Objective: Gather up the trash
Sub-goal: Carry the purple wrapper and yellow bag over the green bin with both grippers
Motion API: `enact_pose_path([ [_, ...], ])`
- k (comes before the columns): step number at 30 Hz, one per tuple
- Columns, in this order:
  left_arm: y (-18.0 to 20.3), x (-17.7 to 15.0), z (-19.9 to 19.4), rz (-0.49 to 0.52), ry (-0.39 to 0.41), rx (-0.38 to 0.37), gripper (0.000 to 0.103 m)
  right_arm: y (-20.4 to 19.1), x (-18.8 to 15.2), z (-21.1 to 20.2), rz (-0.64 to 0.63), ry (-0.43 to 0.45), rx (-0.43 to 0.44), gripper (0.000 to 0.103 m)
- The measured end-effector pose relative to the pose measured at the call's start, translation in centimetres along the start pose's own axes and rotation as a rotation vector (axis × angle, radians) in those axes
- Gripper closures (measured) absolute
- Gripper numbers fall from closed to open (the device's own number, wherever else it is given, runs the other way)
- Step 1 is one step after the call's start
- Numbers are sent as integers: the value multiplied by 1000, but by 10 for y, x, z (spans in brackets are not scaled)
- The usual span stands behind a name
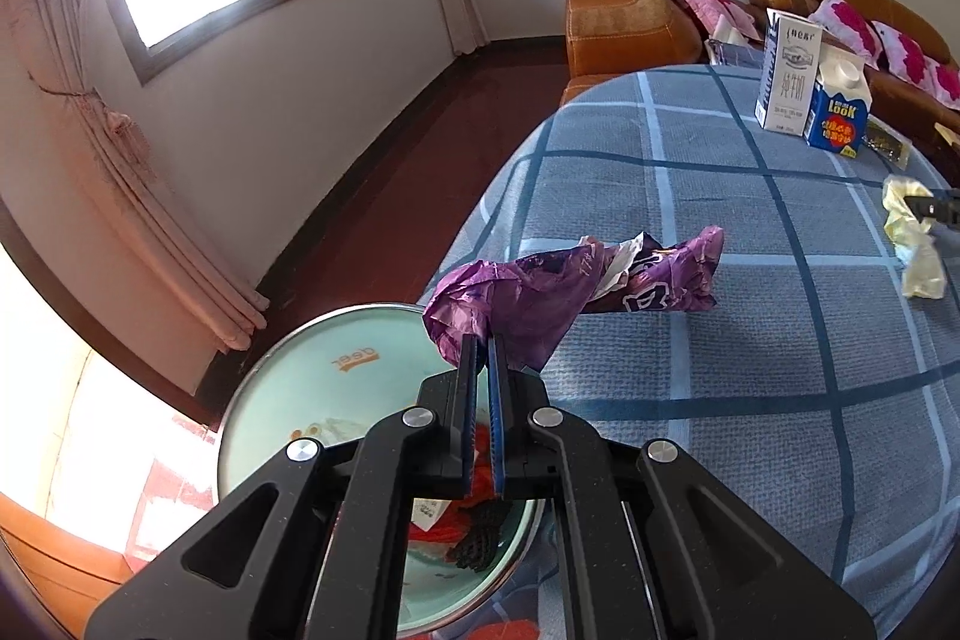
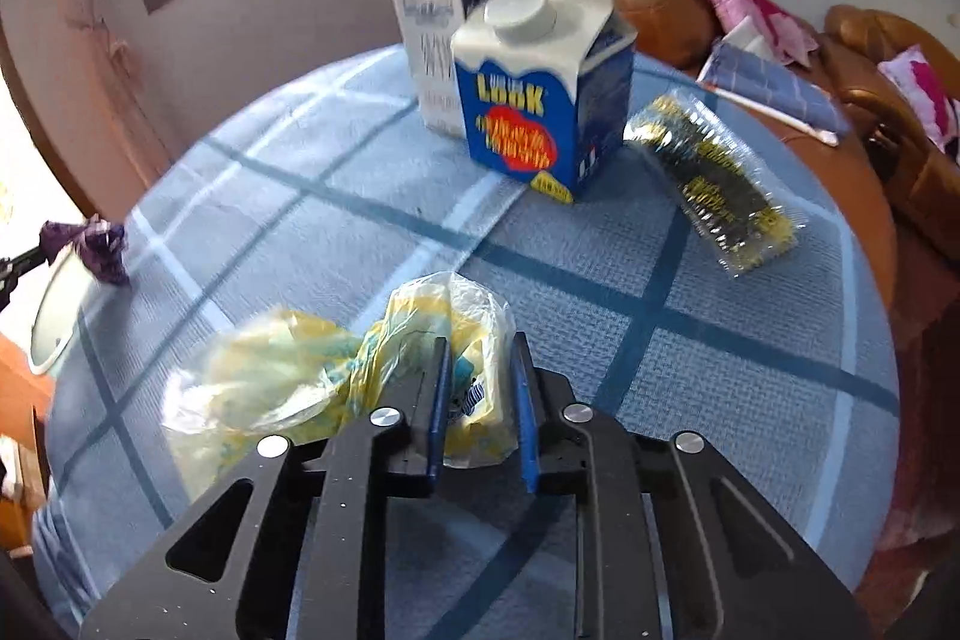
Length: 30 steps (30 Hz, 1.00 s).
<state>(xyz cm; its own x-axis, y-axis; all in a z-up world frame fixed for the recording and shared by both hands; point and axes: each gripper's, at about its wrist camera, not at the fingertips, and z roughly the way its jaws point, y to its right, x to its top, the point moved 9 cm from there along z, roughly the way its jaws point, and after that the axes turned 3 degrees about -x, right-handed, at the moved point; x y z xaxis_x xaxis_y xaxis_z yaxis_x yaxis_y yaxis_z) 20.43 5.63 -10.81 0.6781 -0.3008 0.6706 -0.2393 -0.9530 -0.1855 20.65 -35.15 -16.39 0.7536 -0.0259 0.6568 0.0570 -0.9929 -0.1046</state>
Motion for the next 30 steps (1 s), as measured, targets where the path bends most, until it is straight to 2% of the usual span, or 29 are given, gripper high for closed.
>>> enact_pose_path([
  [4, -11, -1, -12, -2, 3, 31, 100, -13, 16, -10, 62, 58, -27, 85],
  [9, -34, -6, -29, -17, 15, 85, 100, -47, 36, -9, 82, 80, -37, 85],
  [16, -72, -24, -44, -59, 8, 171, 100, -111, 55, -1, 34, 96, 8, 85],
  [30, -115, -62, -56, -101, -34, 259, 100, -187, 63, 9, -64, 131, 29, 85],
])
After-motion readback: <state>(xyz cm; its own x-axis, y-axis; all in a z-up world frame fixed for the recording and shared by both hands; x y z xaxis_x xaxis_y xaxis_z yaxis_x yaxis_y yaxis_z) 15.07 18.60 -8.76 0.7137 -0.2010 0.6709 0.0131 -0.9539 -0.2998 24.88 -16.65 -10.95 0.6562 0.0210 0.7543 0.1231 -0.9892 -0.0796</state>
